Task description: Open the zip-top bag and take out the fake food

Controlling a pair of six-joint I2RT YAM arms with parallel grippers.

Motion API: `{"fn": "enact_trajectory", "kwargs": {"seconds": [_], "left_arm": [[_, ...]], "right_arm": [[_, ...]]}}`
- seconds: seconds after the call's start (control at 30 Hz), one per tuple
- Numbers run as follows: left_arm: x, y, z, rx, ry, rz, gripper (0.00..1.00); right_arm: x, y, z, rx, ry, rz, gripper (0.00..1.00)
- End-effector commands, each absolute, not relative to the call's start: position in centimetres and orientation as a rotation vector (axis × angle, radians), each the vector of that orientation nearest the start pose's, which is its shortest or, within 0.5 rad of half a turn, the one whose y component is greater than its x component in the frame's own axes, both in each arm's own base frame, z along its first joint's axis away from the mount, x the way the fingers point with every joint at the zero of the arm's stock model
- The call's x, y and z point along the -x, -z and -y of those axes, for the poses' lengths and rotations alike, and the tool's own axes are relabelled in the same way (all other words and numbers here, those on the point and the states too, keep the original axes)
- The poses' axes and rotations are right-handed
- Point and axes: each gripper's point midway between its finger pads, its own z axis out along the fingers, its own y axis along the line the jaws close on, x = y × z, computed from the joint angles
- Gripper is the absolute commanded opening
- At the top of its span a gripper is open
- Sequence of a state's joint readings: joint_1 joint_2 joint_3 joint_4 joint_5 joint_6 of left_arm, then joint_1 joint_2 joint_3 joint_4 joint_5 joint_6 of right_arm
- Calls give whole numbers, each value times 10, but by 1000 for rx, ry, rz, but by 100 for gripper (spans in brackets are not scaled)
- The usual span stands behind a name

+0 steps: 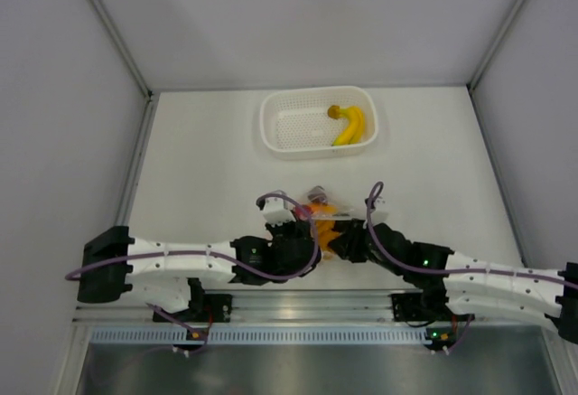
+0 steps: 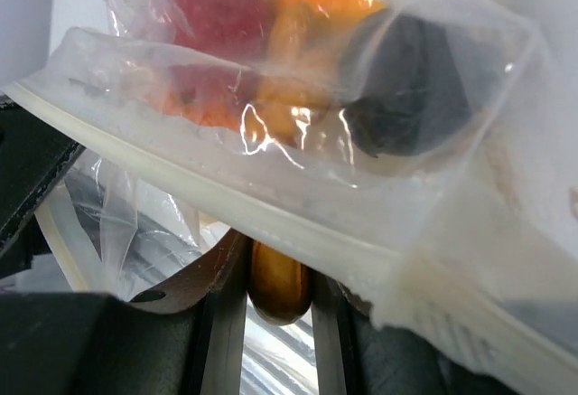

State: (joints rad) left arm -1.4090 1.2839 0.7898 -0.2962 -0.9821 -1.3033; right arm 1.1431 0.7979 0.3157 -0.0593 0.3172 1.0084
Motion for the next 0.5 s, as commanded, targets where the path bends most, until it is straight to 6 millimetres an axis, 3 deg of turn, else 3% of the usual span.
{"fn": "enact_trajectory", "kwargs": {"seconds": [0.0,0.27,0.47], "left_arm": [[-185,-174,291,303,517,-1921,0],[-204,-175,282,355,487,-1926,0],[-213,-191,287,339,472,-1906,0]], "right_arm": [[-143,-102,-219,50,-697,-2244,0],[-142,-134,-206,260,-596,-2211,0],[-148,-168,-208,354,-604,-2107,0]]}}
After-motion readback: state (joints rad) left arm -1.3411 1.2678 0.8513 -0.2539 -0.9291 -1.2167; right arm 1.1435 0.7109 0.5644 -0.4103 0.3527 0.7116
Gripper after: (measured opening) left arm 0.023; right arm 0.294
